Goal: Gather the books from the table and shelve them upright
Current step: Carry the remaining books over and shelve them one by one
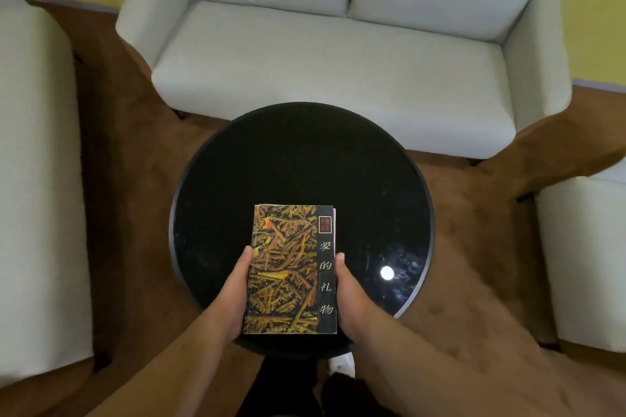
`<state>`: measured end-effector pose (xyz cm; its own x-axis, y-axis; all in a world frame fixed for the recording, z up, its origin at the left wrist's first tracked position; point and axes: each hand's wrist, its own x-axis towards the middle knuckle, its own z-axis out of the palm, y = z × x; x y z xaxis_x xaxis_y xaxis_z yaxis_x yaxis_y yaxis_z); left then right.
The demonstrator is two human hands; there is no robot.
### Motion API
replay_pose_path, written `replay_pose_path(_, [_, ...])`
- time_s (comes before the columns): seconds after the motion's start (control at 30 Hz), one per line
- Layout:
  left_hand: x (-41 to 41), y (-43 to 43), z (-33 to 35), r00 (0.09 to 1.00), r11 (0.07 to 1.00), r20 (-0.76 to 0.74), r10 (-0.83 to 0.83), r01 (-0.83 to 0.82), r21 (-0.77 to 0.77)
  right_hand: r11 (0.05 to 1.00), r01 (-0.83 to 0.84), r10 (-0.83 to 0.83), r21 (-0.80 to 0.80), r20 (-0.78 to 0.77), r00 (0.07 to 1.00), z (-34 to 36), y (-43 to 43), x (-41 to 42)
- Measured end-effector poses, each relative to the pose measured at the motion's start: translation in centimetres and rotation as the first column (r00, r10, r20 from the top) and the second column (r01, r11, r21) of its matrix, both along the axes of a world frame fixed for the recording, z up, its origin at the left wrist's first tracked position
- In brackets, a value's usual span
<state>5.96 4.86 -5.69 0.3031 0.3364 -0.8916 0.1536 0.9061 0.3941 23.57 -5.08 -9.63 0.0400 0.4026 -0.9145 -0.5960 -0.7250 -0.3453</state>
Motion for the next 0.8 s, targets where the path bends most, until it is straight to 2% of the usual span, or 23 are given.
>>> replay_pose_path(0.3, [-0.5, -7.1, -0.3, 0.989, 0.988, -0.046, 0.141, -0.143, -0.056, 0.999, 0.008, -0.008, -0.045, 0.01, 1.0, -0.7, -4.1, 0.3])
replay_pose_path(0.47, [-0.7, -11.3, -0.6, 0.972, 0.966, -0.032, 0.232, -0.234, -0.11, 0.998, -0.055, 0.055, -0.019, -0.003, 0.999, -0.6, -7.6, 0.2])
replay_pose_path(0.67, [-1.0, -13.2, -0.6, 0.975, 0.974, -0.032, 0.222, -0.223, -0.032, 0.986, -0.164, 0.164, -0.01, 0.011, 0.986, 0.0, -9.4, 0.8])
replay_pose_path(0.8, [-2.0, -13.8, -1.1, 0.983, 0.983, 0.016, 0.182, -0.182, -0.009, 0.967, -0.234, 0.239, 0.098, -0.039, 0.97, 1.1, -9.8, 1.3])
